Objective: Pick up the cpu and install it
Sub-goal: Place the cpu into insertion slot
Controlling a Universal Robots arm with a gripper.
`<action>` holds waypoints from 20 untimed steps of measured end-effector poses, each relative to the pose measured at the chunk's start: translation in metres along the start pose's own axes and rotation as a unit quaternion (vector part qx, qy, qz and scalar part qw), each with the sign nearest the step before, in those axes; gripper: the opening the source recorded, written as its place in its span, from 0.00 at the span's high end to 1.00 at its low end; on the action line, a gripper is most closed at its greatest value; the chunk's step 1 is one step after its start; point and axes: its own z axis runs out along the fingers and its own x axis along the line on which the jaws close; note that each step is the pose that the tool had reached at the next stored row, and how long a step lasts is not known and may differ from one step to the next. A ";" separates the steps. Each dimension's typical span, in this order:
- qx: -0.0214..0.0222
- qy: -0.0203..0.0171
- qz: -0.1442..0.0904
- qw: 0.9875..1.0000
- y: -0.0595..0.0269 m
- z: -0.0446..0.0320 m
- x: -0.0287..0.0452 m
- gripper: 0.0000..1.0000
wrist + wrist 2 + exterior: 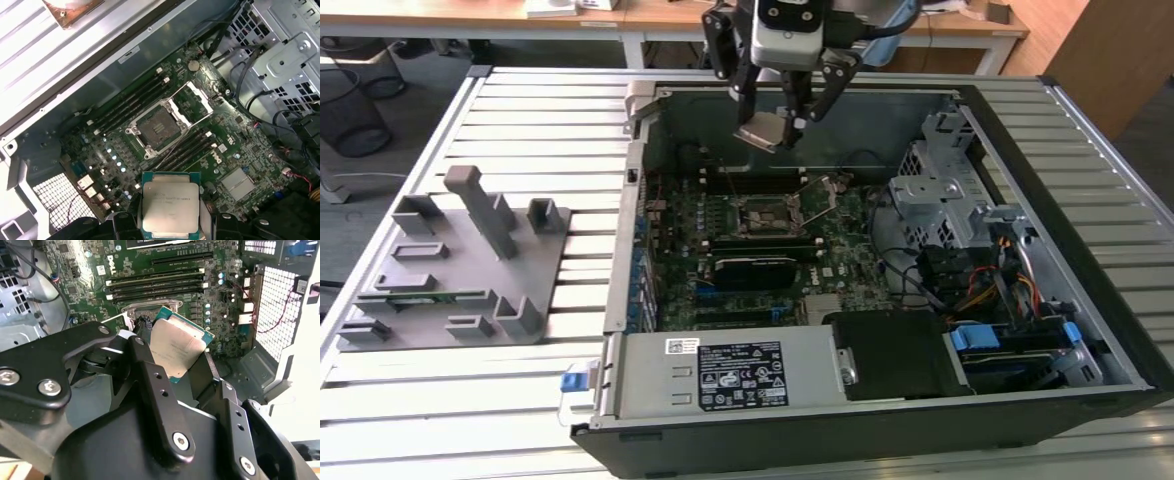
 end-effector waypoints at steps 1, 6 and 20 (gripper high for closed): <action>0.000 0.000 0.007 1.000 0.0001 0.0001 0.0000 0.46; -0.001 -0.001 0.049 0.999 0.0002 0.0014 0.0001 0.46; -0.002 -0.001 0.082 0.997 0.0006 0.0038 0.0004 0.46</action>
